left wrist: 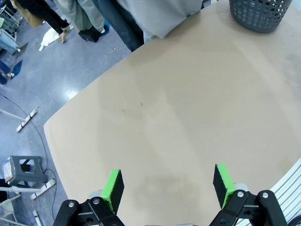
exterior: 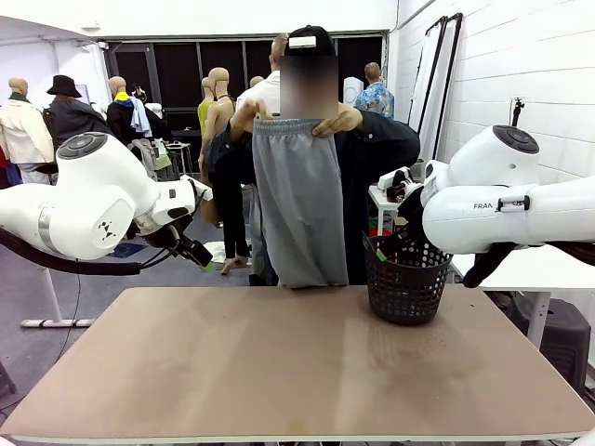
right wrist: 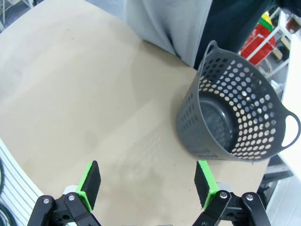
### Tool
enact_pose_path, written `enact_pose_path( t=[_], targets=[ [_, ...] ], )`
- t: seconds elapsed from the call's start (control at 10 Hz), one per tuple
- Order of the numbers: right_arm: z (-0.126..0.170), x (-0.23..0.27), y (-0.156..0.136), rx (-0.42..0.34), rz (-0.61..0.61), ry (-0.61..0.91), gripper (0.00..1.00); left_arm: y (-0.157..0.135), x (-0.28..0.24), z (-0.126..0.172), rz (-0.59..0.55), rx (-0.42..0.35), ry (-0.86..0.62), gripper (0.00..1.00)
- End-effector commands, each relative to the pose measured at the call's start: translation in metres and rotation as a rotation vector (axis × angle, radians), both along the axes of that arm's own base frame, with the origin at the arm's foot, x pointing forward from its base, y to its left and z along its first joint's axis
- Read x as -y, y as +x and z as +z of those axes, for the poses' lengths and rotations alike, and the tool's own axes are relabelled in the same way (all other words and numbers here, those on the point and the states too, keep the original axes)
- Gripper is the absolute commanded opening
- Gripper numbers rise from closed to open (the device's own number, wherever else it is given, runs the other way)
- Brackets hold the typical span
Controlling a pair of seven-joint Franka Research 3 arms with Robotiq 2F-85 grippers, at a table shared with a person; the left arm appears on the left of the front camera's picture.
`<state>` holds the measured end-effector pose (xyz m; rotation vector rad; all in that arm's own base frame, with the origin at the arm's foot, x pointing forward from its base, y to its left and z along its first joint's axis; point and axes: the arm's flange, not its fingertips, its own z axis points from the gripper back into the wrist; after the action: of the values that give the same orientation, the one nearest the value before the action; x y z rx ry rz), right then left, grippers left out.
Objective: Fold the training pants.
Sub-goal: Grab both ends of the Training pants handed by a person.
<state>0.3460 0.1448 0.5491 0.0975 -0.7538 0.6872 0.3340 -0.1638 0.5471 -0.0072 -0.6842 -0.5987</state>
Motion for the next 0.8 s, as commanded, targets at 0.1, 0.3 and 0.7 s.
enact_pose_path(
  t=[0.1, 0.3, 0.7],
  targets=[
    [0.0003, 0.0001, 0.0002, 0.003, 0.0, 0.001, 1.0, 0.0002, 0.0, -0.0001, -0.009, 0.003, 0.007, 1.0],
    [0.0003, 0.0001, 0.0002, 0.003, 0.0, 0.001, 1.0, 0.0002, 0.0, -0.0001, -0.009, 0.003, 0.007, 1.0],
    [0.0003, 0.0001, 0.0002, 0.003, 0.0, 0.001, 1.0, 0.0002, 0.0, -0.0001, -0.009, 0.003, 0.007, 1.0]
  ],
)
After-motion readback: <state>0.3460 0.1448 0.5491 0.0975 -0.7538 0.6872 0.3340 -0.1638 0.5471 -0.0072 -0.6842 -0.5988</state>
